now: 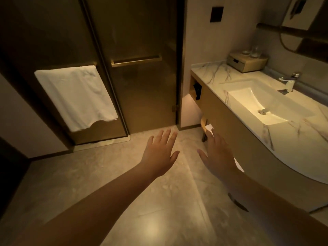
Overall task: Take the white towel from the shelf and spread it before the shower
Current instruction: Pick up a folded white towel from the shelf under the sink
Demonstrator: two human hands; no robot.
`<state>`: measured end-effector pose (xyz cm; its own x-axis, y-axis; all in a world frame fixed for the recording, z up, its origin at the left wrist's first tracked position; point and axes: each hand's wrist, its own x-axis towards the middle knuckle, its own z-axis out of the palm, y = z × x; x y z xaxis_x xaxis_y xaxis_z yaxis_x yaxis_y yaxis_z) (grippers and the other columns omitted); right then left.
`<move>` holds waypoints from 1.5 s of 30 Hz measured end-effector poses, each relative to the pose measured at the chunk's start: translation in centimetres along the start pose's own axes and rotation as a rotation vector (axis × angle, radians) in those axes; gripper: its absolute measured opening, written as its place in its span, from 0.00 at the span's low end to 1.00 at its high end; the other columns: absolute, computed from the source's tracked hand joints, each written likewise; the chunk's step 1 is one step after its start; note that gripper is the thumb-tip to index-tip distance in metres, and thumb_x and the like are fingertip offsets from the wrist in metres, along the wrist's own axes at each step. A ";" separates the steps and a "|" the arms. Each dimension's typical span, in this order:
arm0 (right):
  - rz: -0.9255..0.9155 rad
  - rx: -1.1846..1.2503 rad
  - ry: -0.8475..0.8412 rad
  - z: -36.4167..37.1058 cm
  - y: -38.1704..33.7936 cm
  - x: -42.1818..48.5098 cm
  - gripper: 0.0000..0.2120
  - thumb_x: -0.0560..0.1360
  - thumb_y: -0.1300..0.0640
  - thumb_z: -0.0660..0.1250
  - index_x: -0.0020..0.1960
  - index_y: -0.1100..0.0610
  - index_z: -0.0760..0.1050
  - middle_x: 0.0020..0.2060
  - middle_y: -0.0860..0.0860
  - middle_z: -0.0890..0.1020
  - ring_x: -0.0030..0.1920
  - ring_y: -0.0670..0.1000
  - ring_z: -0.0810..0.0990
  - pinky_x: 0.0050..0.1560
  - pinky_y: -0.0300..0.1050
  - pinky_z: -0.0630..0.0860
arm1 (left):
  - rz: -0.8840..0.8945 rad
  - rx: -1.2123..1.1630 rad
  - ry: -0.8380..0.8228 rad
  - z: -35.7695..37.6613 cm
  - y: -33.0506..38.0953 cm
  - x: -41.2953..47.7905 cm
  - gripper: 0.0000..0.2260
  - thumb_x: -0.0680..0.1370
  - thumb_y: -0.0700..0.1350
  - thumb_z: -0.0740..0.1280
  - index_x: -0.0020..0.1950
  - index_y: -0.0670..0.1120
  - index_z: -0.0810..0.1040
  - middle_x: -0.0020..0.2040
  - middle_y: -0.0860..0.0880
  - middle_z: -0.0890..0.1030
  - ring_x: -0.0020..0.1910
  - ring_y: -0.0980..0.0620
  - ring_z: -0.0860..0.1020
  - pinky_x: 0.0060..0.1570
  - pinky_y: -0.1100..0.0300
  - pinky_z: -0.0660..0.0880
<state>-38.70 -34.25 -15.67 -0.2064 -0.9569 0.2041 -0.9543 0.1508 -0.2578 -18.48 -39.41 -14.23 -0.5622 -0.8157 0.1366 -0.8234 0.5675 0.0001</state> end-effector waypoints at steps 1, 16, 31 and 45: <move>0.007 0.011 -0.005 0.8 0.2 1.7 0.33 0.76 0.42 0.63 0.74 0.58 0.59 0.74 0.57 0.63 0.73 0.56 0.62 0.71 0.51 0.62 | 0.010 -0.001 0.000 0.6 -0.7 1.8 0.29 0.80 0.61 0.47 0.77 0.51 0.44 0.78 0.48 0.50 0.76 0.45 0.49 0.71 0.46 0.52; 0.255 -0.043 -0.103 26.3 8.0 32.1 0.38 0.74 0.44 0.66 0.76 0.55 0.51 0.75 0.57 0.58 0.75 0.58 0.57 0.72 0.53 0.60 | 0.196 -0.155 -0.147 24.2 -14.3 33.6 0.30 0.78 0.62 0.47 0.77 0.51 0.45 0.78 0.48 0.48 0.76 0.46 0.44 0.71 0.44 0.51; 0.382 -0.132 -0.192 56.0 30.3 43.3 0.37 0.76 0.42 0.64 0.77 0.48 0.48 0.77 0.51 0.53 0.76 0.56 0.55 0.71 0.53 0.57 | 0.260 -0.334 -0.156 60.8 -10.4 52.3 0.28 0.79 0.57 0.54 0.77 0.51 0.52 0.77 0.49 0.57 0.76 0.48 0.53 0.71 0.51 0.52; 0.485 -0.161 -0.005 67.7 50.8 52.5 0.26 0.75 0.56 0.66 0.71 0.58 0.63 0.67 0.58 0.68 0.64 0.59 0.69 0.60 0.51 0.69 | 0.452 -0.492 0.105 84.6 3.0 68.0 0.24 0.79 0.54 0.59 0.74 0.50 0.61 0.72 0.49 0.67 0.71 0.50 0.62 0.68 0.53 0.59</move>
<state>-83.42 -93.57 -82.02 -0.6331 -0.7685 0.0925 -0.7703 0.6138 -0.1728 -65.78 -102.68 -88.79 -0.8117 -0.4853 0.3252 -0.3640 0.8555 0.3682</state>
